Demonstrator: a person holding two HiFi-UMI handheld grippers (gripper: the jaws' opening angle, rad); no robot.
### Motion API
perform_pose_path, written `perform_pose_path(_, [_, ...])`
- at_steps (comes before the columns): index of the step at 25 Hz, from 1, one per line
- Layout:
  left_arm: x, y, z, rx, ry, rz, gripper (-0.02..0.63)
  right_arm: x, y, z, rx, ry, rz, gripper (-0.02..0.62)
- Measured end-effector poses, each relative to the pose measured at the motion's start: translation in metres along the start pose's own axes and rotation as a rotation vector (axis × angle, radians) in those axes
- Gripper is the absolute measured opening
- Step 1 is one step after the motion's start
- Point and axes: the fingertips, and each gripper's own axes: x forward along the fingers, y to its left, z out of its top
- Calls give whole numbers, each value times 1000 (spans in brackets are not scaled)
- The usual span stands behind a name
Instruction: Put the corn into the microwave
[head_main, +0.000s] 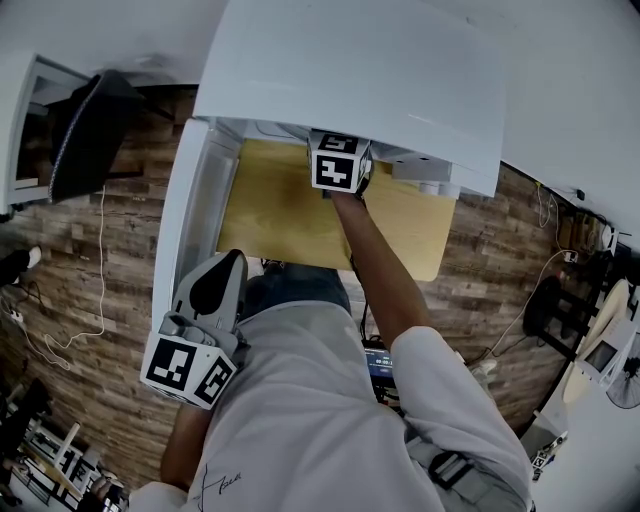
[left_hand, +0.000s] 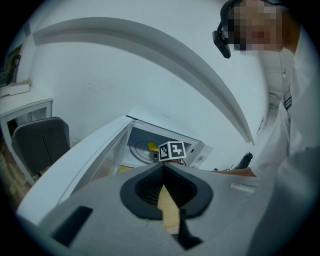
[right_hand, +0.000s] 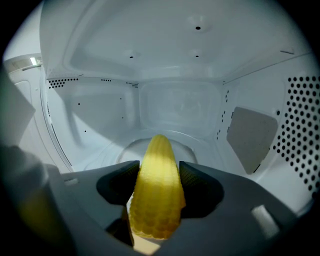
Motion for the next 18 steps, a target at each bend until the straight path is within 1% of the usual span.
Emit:
perform_pose_path(10, [-4, 6, -1, -15, -9, 25, -12, 2, 0, 0, -87, 7, -52, 262])
perform_pose_path(18, [-5, 2, -3, -11, -9, 22, -12, 2, 0, 0, -91, 11, -64, 264])
